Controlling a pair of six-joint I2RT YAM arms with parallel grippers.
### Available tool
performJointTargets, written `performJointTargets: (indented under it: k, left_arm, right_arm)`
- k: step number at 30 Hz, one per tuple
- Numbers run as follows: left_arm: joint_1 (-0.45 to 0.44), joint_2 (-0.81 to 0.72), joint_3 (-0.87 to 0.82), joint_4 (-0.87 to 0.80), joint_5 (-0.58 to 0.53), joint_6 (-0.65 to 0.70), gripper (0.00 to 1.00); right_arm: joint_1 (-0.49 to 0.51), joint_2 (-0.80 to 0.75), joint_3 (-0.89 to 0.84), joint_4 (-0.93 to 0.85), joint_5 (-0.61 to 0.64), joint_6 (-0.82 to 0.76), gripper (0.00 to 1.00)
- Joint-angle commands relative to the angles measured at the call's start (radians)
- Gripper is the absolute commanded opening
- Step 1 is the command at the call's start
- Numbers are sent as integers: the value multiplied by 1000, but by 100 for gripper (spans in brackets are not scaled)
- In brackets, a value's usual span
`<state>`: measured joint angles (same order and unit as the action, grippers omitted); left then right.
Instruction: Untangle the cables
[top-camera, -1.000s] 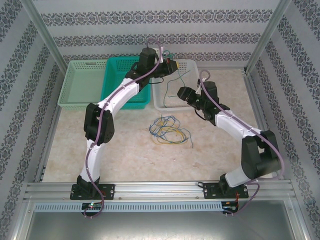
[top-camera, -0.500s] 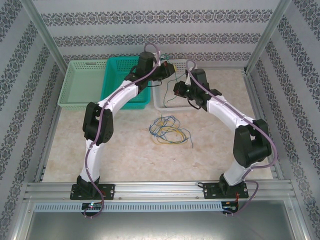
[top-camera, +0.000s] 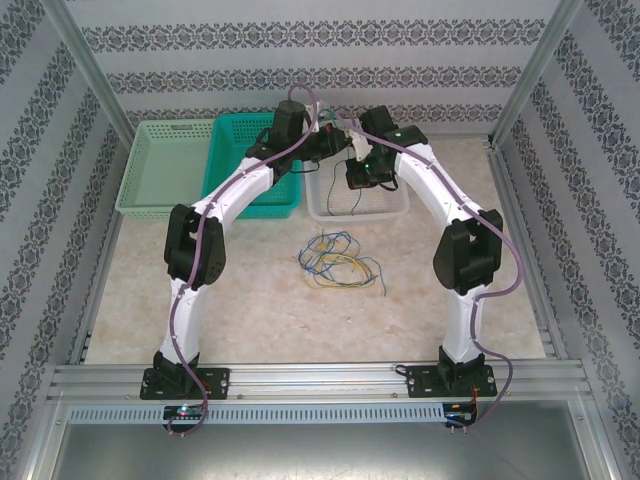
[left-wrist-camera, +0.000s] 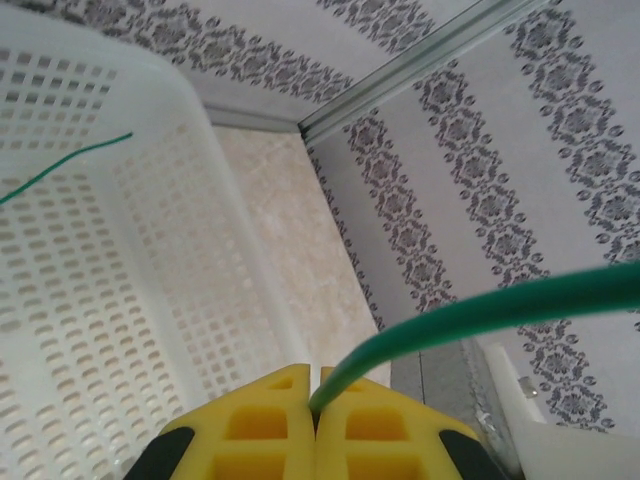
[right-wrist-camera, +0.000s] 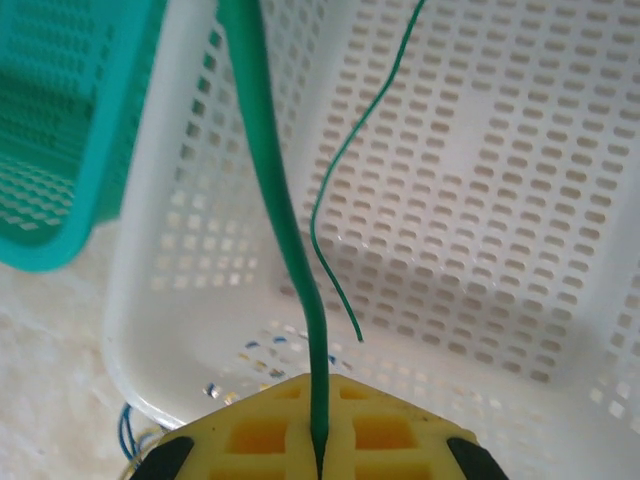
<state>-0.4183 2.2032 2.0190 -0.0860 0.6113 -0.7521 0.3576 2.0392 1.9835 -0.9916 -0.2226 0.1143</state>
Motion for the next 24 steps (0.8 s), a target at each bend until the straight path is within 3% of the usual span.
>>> performJointTargets:
  k: [1, 4, 7, 8, 10, 12, 14, 19, 24]
  left_arm:
    - [18, -53, 40, 104, 31, 11, 2]
    - [17, -55, 32, 108, 30, 10, 2]
    - [18, -57, 27, 93, 15, 21, 2]
    - [19, -57, 27, 89, 7, 23, 2]
    - [22, -51, 33, 73, -21, 29, 2]
    - [26, -28, 60, 38, -54, 41, 2]
    - [32, 26, 120, 2, -43, 34, 3]
    - [39, 240, 367, -165, 25, -18, 3]
    - [39, 325, 472, -336, -7, 28, 4]
  right_arm:
    - [34, 41, 8, -236, -11, -84, 0]
    - [28, 25, -6, -199, -19, -59, 0]
    - [-9, -31, -74, -103, -85, 2, 8]
    - [-30, -71, -129, -29, -119, 39, 23]
    - [-75, -166, -260, 153, -209, 119, 26]
    - [-124, -267, -407, 361, -275, 230, 47]
    - [-161, -320, -486, 467, -294, 290, 53]
    - [-190, -313, -479, 365, -292, 252, 72]
    - [-208, -362, -559, 396, -282, 270, 75]
